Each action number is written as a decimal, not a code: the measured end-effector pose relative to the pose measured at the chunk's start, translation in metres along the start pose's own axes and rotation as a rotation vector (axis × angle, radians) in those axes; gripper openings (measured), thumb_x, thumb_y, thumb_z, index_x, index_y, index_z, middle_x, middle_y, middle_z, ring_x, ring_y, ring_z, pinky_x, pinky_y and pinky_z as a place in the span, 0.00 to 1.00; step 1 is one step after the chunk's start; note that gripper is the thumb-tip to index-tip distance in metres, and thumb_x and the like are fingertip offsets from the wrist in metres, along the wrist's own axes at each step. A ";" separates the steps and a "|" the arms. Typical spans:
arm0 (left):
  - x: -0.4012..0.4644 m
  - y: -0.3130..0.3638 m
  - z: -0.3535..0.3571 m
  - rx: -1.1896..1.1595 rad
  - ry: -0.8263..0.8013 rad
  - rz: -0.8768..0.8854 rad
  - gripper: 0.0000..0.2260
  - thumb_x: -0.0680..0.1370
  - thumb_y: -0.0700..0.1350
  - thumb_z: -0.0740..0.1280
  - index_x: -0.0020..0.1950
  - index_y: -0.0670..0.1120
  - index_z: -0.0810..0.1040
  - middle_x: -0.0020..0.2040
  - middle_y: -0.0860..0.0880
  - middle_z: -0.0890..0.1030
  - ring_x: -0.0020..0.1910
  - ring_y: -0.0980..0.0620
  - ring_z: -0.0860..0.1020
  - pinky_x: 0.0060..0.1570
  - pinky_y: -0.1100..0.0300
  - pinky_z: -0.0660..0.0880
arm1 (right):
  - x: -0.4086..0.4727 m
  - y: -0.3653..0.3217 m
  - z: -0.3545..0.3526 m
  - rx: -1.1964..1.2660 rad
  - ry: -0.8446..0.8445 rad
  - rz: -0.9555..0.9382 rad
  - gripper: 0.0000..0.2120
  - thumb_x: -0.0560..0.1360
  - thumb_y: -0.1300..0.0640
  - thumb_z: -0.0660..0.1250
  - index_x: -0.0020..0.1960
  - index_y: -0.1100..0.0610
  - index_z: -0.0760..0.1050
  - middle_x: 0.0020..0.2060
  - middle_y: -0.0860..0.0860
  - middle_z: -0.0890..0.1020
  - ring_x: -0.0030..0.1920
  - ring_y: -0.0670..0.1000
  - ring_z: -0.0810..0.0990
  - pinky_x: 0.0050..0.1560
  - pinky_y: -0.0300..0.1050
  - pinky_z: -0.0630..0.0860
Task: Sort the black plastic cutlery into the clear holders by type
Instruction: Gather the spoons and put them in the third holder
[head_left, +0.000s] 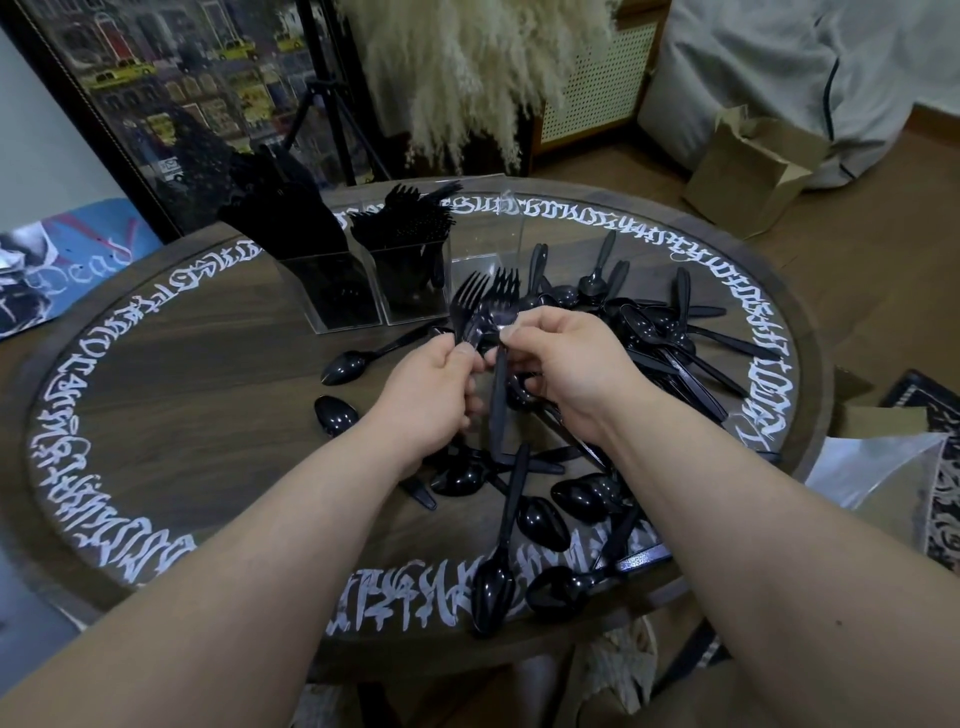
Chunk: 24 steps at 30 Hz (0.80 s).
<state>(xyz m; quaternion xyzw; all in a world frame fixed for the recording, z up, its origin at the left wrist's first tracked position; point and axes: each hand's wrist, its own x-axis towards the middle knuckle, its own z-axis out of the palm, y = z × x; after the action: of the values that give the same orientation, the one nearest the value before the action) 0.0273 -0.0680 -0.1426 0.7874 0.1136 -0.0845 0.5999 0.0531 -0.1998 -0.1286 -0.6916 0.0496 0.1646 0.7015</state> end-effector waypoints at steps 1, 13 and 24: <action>-0.003 0.001 0.000 -0.034 -0.039 -0.013 0.12 0.83 0.46 0.54 0.48 0.43 0.73 0.37 0.48 0.75 0.34 0.52 0.76 0.32 0.59 0.74 | 0.000 0.000 0.000 0.013 -0.009 0.002 0.09 0.76 0.63 0.65 0.38 0.55 0.73 0.34 0.53 0.82 0.31 0.47 0.77 0.29 0.36 0.67; -0.010 0.007 0.001 -0.021 -0.117 0.086 0.12 0.84 0.46 0.53 0.47 0.44 0.72 0.30 0.48 0.69 0.23 0.57 0.66 0.23 0.68 0.65 | 0.003 0.001 -0.004 0.233 0.047 0.038 0.06 0.74 0.66 0.68 0.46 0.59 0.73 0.34 0.53 0.81 0.29 0.47 0.79 0.30 0.36 0.77; -0.009 0.007 -0.005 -0.026 -0.114 -0.034 0.16 0.83 0.51 0.53 0.44 0.44 0.74 0.27 0.48 0.75 0.24 0.52 0.73 0.27 0.62 0.70 | 0.002 0.000 -0.010 0.041 0.025 -0.181 0.07 0.74 0.68 0.67 0.39 0.61 0.77 0.32 0.54 0.79 0.31 0.47 0.80 0.34 0.38 0.78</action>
<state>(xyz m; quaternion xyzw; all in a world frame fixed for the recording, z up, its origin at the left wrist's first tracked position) 0.0211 -0.0659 -0.1321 0.7713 0.0939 -0.1380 0.6142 0.0562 -0.2094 -0.1292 -0.6806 -0.0009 0.0908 0.7270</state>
